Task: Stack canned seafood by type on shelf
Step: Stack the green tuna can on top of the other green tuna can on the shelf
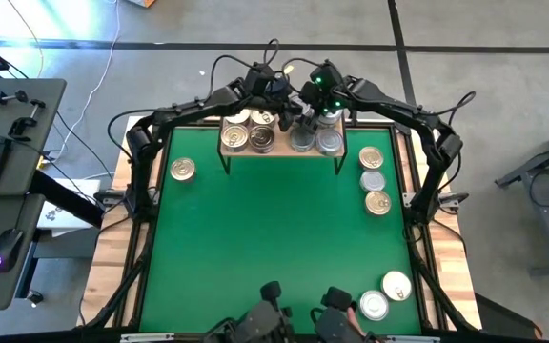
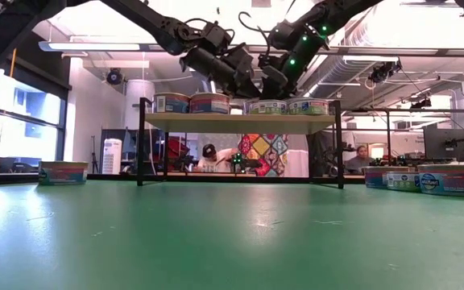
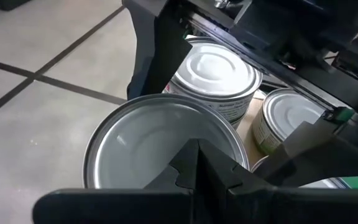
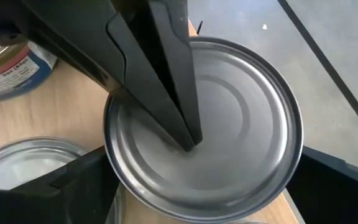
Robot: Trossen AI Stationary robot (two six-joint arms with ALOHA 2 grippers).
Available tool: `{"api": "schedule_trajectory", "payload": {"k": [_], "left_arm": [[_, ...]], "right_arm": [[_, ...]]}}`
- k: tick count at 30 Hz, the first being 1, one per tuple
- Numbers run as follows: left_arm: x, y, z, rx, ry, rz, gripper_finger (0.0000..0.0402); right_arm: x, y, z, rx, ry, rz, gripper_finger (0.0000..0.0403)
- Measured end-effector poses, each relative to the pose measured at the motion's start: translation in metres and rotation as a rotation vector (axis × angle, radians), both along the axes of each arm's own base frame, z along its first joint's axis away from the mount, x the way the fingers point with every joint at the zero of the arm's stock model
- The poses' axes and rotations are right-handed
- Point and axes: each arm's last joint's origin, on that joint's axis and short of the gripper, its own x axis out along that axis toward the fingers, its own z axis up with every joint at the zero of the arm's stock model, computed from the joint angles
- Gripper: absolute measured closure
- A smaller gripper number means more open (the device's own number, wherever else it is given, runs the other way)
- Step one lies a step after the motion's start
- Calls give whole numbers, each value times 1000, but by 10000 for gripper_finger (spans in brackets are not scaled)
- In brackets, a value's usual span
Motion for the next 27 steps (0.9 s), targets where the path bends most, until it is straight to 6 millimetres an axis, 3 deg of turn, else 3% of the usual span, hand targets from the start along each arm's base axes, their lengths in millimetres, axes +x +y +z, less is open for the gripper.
{"api": "schedule_trajectory", "payload": {"k": [16, 27], "left_arm": [[-3, 1, -5, -9, 28, 5, 401], [-1, 0, -5, -1, 20, 12, 401]], "right_arm": [[-4, 3, 13, 10, 40, 32, 14], [-1, 1, 8, 36, 54, 1, 15]]}}
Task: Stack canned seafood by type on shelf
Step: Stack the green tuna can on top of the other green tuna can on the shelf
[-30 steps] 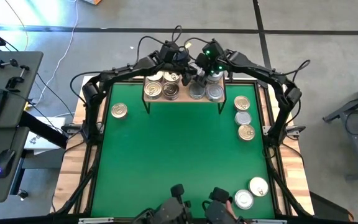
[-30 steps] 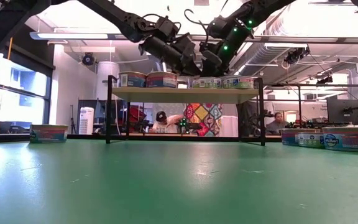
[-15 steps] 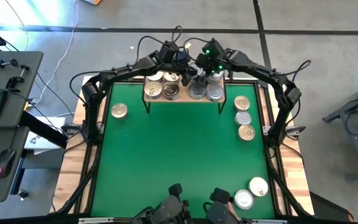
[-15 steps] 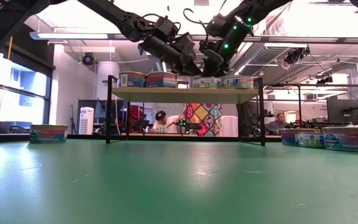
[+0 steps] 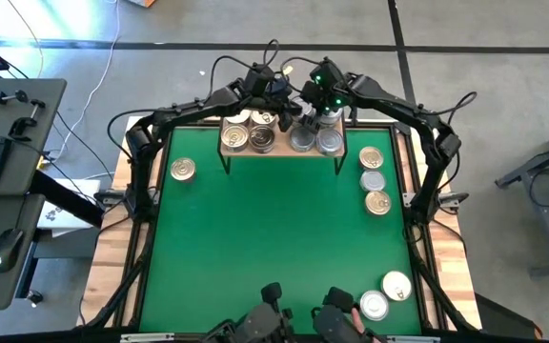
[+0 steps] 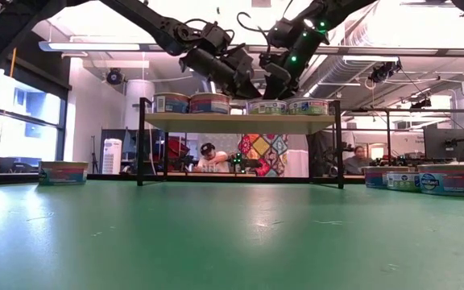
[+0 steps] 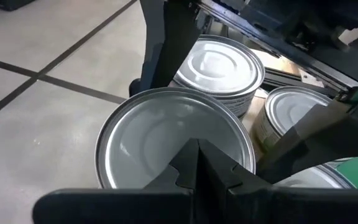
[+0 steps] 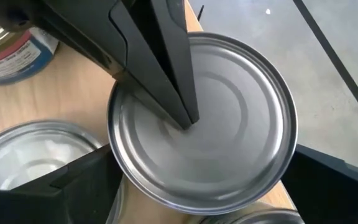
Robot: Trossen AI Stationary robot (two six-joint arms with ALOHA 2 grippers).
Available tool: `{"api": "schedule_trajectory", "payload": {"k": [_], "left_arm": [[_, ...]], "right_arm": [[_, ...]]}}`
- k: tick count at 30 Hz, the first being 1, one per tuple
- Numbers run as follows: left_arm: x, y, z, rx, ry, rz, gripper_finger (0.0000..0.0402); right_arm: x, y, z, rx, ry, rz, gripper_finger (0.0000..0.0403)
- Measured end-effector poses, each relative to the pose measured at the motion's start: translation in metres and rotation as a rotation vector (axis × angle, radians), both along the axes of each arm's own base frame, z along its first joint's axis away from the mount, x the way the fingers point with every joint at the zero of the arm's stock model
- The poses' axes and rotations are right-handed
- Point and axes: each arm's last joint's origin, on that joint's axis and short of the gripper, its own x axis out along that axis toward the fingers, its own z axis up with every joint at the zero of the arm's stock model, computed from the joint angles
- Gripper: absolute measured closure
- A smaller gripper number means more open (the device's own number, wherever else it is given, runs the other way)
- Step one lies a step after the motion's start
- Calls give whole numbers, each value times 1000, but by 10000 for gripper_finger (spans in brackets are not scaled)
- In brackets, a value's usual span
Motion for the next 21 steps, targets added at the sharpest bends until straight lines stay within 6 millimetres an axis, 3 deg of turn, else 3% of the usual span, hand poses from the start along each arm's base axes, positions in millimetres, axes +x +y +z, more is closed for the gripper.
{"api": "schedule_trajectory", "payload": {"k": [21], "left_arm": [[0, -5, 6, 19, -5, -8, 402]], "right_arm": [[9, -3, -10, -14, 1, 23, 14]]}}
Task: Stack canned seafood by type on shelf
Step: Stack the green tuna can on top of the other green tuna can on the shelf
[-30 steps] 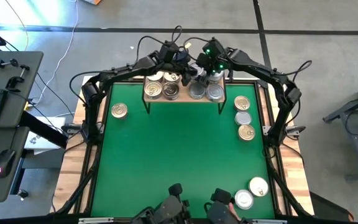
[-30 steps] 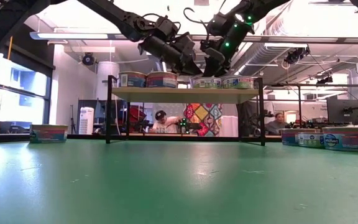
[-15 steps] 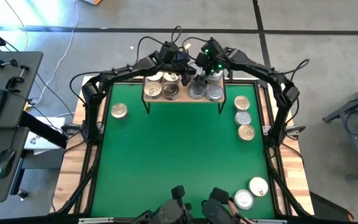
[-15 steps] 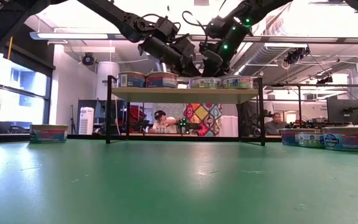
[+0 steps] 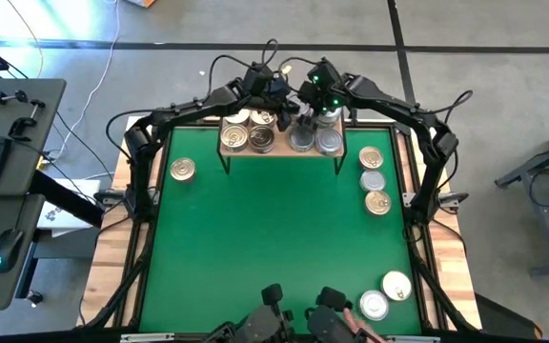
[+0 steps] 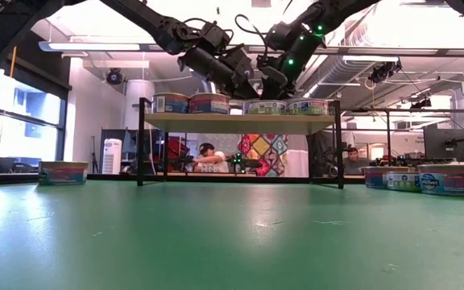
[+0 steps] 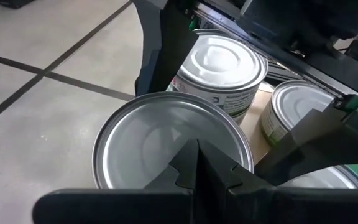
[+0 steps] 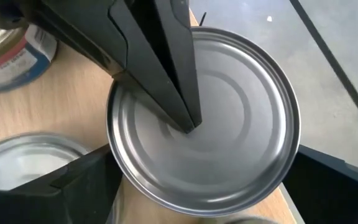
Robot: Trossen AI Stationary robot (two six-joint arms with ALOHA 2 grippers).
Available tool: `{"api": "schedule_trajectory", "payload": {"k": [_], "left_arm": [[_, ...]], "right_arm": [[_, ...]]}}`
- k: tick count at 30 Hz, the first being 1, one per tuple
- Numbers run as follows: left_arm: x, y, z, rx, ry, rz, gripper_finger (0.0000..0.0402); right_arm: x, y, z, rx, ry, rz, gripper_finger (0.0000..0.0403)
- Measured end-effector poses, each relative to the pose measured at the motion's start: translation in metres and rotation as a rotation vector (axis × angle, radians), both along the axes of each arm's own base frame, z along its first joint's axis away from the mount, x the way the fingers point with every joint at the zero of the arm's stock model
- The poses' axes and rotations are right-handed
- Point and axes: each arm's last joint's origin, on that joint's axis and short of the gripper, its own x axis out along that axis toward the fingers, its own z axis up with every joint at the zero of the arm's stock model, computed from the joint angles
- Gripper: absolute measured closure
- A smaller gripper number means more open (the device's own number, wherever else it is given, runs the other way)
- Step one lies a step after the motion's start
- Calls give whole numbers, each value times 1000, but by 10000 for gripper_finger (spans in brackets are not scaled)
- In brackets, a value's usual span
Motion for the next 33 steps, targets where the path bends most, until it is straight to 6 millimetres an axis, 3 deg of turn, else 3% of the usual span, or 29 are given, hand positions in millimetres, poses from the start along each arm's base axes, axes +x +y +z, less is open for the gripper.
{"api": "schedule_trajectory", "payload": {"k": [5, 19, 33], "left_arm": [[0, 0, 1, -2, -4, 2, 401], [0, -1, 1, -14, -1, -6, 401], [-2, 1, -3, -31, 26, 2, 401]], "right_arm": [[4, -3, 1, -64, -25, 59, 14], [1, 0, 2, -32, -9, 15, 14], [-10, 11, 20, -2, -34, 31, 14]]}}
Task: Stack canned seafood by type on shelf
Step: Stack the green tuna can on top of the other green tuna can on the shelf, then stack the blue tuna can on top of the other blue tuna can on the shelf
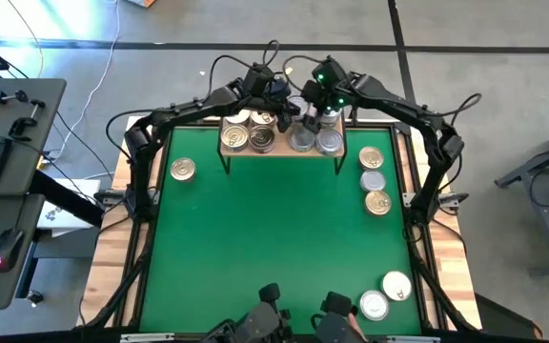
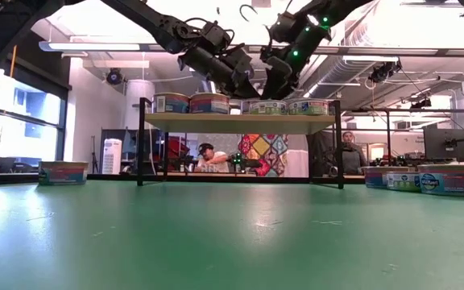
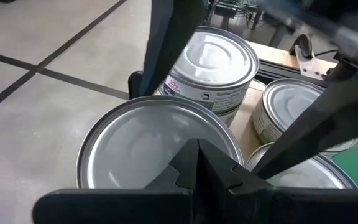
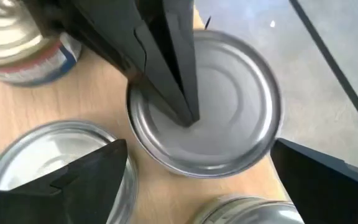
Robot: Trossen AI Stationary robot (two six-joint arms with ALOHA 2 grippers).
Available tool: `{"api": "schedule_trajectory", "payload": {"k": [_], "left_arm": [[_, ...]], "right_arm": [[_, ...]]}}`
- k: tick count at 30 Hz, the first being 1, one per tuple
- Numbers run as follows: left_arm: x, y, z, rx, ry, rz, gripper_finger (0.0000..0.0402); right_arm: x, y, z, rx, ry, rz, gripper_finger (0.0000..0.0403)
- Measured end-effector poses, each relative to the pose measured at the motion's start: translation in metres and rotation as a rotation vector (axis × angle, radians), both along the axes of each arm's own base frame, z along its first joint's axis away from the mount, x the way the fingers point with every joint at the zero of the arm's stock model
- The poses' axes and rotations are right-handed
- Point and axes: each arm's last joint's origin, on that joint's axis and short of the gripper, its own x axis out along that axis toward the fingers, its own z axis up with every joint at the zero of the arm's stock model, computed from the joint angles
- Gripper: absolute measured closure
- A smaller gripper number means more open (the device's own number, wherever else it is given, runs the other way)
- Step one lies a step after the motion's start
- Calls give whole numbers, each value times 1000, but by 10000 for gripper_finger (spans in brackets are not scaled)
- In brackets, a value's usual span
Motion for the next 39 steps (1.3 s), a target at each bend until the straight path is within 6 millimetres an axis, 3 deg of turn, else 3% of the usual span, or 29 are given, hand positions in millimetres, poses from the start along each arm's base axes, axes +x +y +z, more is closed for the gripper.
{"api": "schedule_trajectory", "payload": {"k": [5, 15, 23, 27, 30, 36, 39], "left_arm": [[0, 0, 0, -1, -1, 2, 402], [11, -12, 8, 54, -65, -24, 401], [8, -39, 45, 132, -107, -85, 401], [-5, -72, 71, 206, -32, -122, 401], [-15, -101, 77, 234, 15, -169, 401], [-27, -167, 53, 235, 38, -292, 401], [-30, -200, 28, 264, 47, -301, 401]], "right_arm": [[-4, 4, 5, 7, -1, 5, 14], [-39, 31, 56, -52, -77, -8, 14], [-54, 53, 67, -21, -46, -22, 15], [-59, 86, 49, -19, -16, 64, 20], [-72, 119, 30, -44, -18, 69, 25], [-115, 204, -7, -46, -52, 32, 29], [-137, 237, -28, 55, -44, -29, 29]]}}
